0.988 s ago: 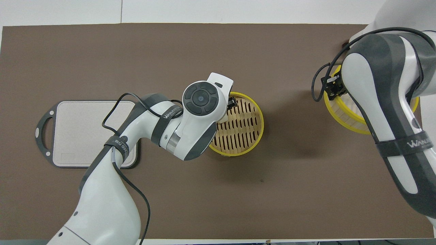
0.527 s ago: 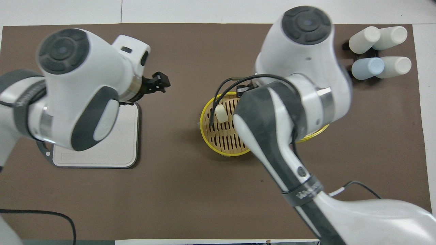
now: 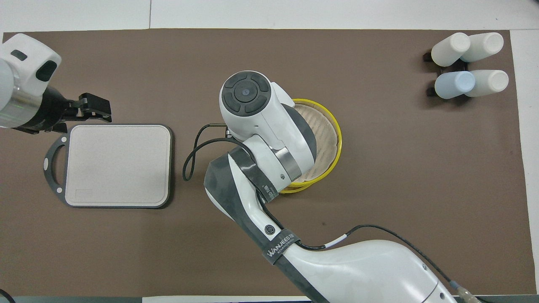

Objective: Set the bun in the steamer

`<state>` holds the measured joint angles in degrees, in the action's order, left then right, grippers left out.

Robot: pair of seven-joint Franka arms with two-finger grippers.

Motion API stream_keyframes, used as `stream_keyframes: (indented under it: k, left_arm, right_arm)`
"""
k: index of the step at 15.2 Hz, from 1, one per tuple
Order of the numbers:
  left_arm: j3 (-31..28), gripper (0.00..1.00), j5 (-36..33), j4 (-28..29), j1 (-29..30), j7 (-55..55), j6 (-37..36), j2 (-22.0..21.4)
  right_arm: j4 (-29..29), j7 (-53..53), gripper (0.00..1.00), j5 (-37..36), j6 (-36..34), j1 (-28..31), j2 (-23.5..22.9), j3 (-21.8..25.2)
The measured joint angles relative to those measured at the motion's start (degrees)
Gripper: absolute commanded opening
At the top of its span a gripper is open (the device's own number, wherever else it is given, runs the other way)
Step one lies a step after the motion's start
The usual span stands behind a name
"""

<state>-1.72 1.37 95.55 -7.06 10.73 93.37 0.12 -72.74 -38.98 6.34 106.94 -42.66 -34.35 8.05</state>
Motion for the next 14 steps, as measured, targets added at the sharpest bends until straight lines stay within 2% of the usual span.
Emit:
stream_keyframes:
  k: [3, 7, 11, 14]
  left_arm:
    - [0.0, 1.0, 0.0, 0.0, 0.3, -3.4, -3.3, -1.0]
    - [0.5, 1.0, 0.0, 0.0, 2.5, -7.1, -4.2, -2.1]
    - [4.8, 1.0, 0.0, 0.0, 7.8, -8.0, -4.2, -2.5]
    - [5.8, 1.0, 0.0, -0.2, 8.2, -8.0, -4.2, -2.6]
  right_arm:
    - [-0.1, -2.0, 0.0, 0.0, 1.8, -0.6, 0.0, 0.0]
    - [-0.7, -3.4, 0.0, 0.1, 3.6, -1.6, 0.0, -0.1]
    - [-3.2, -3.5, 0.0, 0.1, 5.7, -2.0, 0.1, -0.1]
    - [-4.9, -3.7, 0.0, 0.2, 6.1, -2.0, 1.0, -0.1]
